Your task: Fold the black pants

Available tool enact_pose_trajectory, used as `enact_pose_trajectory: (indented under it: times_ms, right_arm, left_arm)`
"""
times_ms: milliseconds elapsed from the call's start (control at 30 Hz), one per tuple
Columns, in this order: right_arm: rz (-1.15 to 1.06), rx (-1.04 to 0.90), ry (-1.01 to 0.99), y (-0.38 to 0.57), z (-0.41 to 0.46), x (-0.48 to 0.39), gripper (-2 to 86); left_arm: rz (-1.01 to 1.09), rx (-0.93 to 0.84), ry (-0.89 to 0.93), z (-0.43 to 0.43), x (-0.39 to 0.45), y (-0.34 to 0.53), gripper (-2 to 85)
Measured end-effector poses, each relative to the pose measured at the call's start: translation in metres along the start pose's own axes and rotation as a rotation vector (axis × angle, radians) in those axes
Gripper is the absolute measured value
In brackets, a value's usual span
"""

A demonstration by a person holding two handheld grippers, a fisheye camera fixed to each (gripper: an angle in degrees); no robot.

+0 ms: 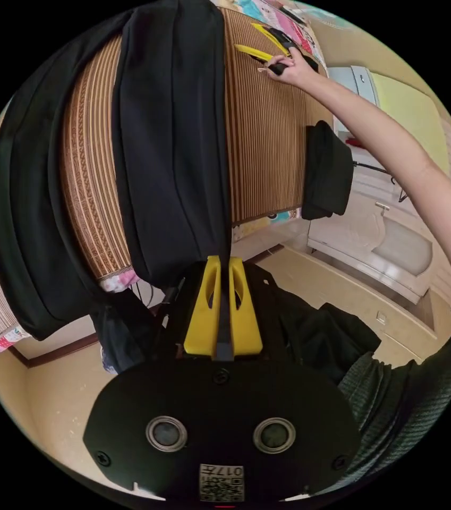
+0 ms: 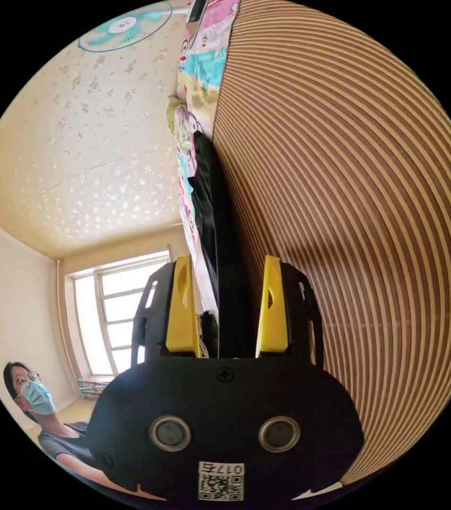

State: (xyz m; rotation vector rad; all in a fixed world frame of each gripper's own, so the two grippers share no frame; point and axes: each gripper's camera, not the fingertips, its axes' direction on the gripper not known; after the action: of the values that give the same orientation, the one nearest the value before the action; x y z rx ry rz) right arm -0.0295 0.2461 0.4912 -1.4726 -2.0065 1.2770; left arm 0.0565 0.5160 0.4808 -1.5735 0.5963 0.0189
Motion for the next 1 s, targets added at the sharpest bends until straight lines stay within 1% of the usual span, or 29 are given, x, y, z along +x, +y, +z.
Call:
enact_pose_trajectory:
  times_ms: [67,100,200,267,300,333,367,400,433,467,500,533,567,600,633,667,733,800,867,900,967,1000]
  right_arm:
    - [-0.048,0.013,0.148,-0.05,0.049,-0.023,16.4]
    - [-0.053,0.013,0.184,-0.061,0.061,-0.028,15.7]
    - [-0.054,0.044,0.329,-0.106,0.113,-0.047,10.7]
    - [-0.058,0.079,0.537,-0.121,0.148,-0.064,5.3]
    - [-0.07,0.097,0.595,-0.121,0.157,-0.072,4.8]
    - [-0.13,0.148,0.731,-0.116,0.176,-0.094,4.1]
    - [-0.241,0.187,0.86,-0.104,0.202,-0.12,3.7]
    - [-0.31,0.198,0.906,-0.097,0.216,-0.134,3.6]
    - [-0.448,0.206,0.971,-0.08,0.249,-0.161,3.4]
    - [-0.557,0.233,1.027,-0.06,0.281,-0.186,3.4]
    - [-0.601,0.26,1.047,-0.05,0.296,-0.199,3.3]
    - [-0.69,0.276,1.031,-0.032,0.327,-0.221,3.4]
    - [-0.762,0.231,0.972,-0.02,0.36,-0.24,3.6]
    - [-0.782,0.198,0.937,-0.016,0.377,-0.248,3.8]
    - [-0.784,0.115,0.87,-0.015,0.409,-0.255,4.2]
    - [-0.73,0.008,0.81,-0.022,0.44,-0.252,4.7]
    - [-0.685,-0.074,0.743,-0.025,0.468,-0.239,6.0]
    - [-0.673,-0.084,0.692,-0.013,0.474,-0.221,7.1]
    - [-0.705,-0.159,0.634,0.023,0.464,-0.181,8.2]
    - [-0.711,-0.183,0.635,0.035,0.459,-0.167,8.4]
    - [-0.691,-0.303,0.683,0.086,0.435,-0.098,9.0]
    - [-0.67,-0.338,0.69,0.1,0.427,-0.078,9.4]
  left_arm:
    - [-0.004,0.032,0.034,-0.005,-0.007,0.005,-0.4]
    - [-0.012,0.035,0.06,-0.008,-0.011,0.008,-0.4]
    - [-0.05,0.076,0.142,-0.024,-0.025,0.02,-0.5]
    - [-0.044,0.116,0.172,-0.039,-0.031,0.03,-0.5]
    - [-0.026,0.149,0.198,-0.052,-0.035,0.04,-0.4]
    - [-0.001,0.2,0.244,-0.068,-0.041,0.052,-0.4]
    - [0.012,0.229,0.275,-0.076,-0.046,0.059,-0.4]
    - [0.033,0.288,0.352,-0.091,-0.058,0.075,-0.4]
    - [0.044,0.338,0.445,-0.105,-0.075,0.093,-0.4]
    - [0.047,0.357,0.487,-0.111,-0.085,0.101,-0.4]
    - [0.036,0.393,0.539,-0.122,-0.105,0.12,-0.5]
    - [-0.018,0.429,0.539,-0.133,-0.125,0.139,-0.5]
    - [-0.054,0.44,0.527,-0.138,-0.136,0.148,-0.5]
    - [-0.127,0.456,0.494,-0.148,-0.157,0.164,-0.4]
    - [-0.174,0.467,0.471,-0.158,-0.178,0.177,-0.3]
    - [-0.19,0.469,0.459,-0.162,-0.189,0.181,-0.3]
    - [-0.269,0.442,0.356,-0.174,-0.233,0.191,-0.1]
    - [-0.309,0.406,0.28,-0.181,-0.262,0.192,0.1]
    - [-0.322,0.356,0.236,-0.187,-0.286,0.188,0.3]
    - [-0.309,0.312,0.207,-0.19,-0.295,0.183,0.3]
    - [-0.242,0.258,0.185,-0.195,-0.3,0.173,0.4]
    - [-0.202,0.229,0.165,-0.199,-0.299,0.168,0.3]
